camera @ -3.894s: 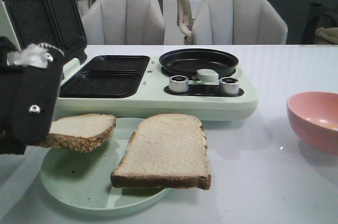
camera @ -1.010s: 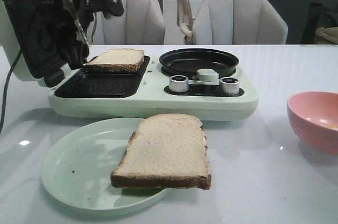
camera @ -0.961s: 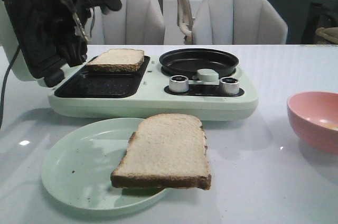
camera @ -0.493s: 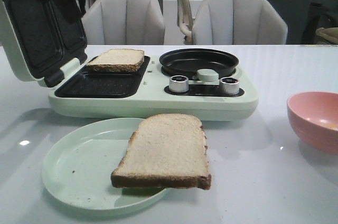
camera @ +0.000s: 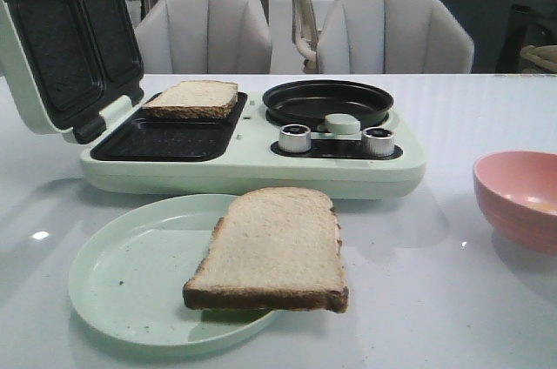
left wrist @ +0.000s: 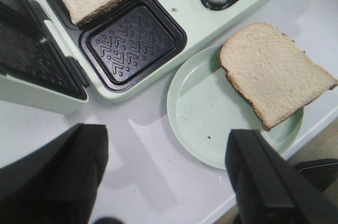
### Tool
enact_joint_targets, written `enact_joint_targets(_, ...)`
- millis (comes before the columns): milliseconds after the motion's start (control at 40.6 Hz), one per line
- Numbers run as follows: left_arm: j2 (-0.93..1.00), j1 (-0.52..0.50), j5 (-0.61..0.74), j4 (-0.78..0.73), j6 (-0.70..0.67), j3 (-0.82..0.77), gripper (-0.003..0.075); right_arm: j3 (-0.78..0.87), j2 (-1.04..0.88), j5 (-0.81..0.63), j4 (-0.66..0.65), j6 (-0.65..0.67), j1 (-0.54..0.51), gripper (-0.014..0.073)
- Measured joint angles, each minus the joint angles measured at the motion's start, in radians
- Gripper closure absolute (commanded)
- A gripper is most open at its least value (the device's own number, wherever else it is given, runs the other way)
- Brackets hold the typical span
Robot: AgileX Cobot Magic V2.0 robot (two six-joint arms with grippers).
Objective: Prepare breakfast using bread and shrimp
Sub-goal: 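Open the left gripper and withdraw it upward, then reach the right gripper down and grasp the second bread slice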
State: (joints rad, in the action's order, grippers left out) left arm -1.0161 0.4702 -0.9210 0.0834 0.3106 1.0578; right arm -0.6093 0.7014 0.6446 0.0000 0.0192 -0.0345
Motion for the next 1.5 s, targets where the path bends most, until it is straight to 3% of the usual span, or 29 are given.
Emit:
enact_joint_targets(123,0.113,0.0,-0.002,-0.004,-0.027,-0.081,0.0206,0.0,0.0,0.0,0.0,0.0,0.0,0.0087)
enact_joint_targets(345,0.273,0.0,-0.004,-0.158,-0.249,-0.201,0.0262,0.0,0.0,0.0,0.007,0.0,0.0,0.0087)
enact_joint_targets(591,0.332,0.0,-0.004,-0.179,-0.285,-0.255,0.0302,0.0,0.02,-0.002,0.064,0.0,0.0,0.0087)
enact_joint_targets(863,0.332,0.0,0.008,-0.181,-0.289,-0.27,0.0343,0.0,0.156,-0.004,0.271,-0.035,0.017,0.0088)
enact_joint_targets(1306,0.332,0.0,0.028,-0.181,-0.289,-0.27,0.0392,-0.002,0.519,-0.046,0.742,-0.272,0.343,0.0088)
enact_joint_targets(1503,0.332,0.0,0.03,-0.181,-0.289,-0.27,0.0392,-0.043,0.682,-0.063,0.834,-0.276,0.378,0.0088)
